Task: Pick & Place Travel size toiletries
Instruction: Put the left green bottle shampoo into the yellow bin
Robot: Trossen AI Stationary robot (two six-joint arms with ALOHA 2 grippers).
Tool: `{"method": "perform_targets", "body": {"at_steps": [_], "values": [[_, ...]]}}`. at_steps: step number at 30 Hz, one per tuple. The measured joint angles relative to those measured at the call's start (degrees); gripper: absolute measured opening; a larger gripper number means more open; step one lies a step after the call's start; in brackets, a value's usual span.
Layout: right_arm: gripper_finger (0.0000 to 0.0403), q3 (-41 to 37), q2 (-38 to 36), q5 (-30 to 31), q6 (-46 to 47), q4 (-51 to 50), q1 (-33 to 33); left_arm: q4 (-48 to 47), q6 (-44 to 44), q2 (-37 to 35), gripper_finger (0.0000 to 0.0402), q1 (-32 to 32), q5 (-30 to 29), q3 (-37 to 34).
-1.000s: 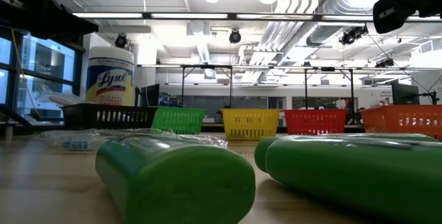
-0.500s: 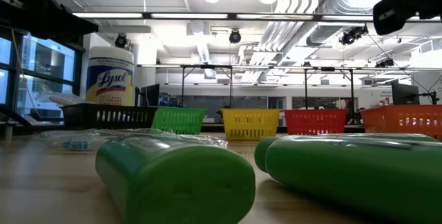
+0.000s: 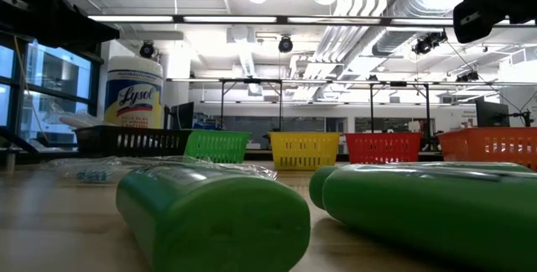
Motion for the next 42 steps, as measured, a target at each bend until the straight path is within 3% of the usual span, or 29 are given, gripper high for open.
{"method": "perform_targets", "body": {"at_steps": [17,22,27,32,42], "values": [[0.0002,0.0,0.0,1.5,-0.4,0.0,0.0,1.0,-3.6,0.0,0.0000,0.0,-0.2,0.0],[0.0002,0.0,0.0,1.5,-0.4,0.0,0.0,9.1,-4.5,2.4,0.0000,0.0,5.1,0.0],[0.0002,0.0,0.0,1.5,-0.4,0.0,0.0,16.9,-3.4,11.3,0.0000,0.0,6.1,0.5],[0.0002,0.0,0.0,1.5,-0.4,0.0,0.0,18.8,-4.4,25.1,0.0000,0.0,6.1,6.7],[0.0002,0.0,0.0,1.5,-0.4,-0.3,0.0,8.5,-5.1,47.0,0.0000,0.0,7.4,27.3]]}}
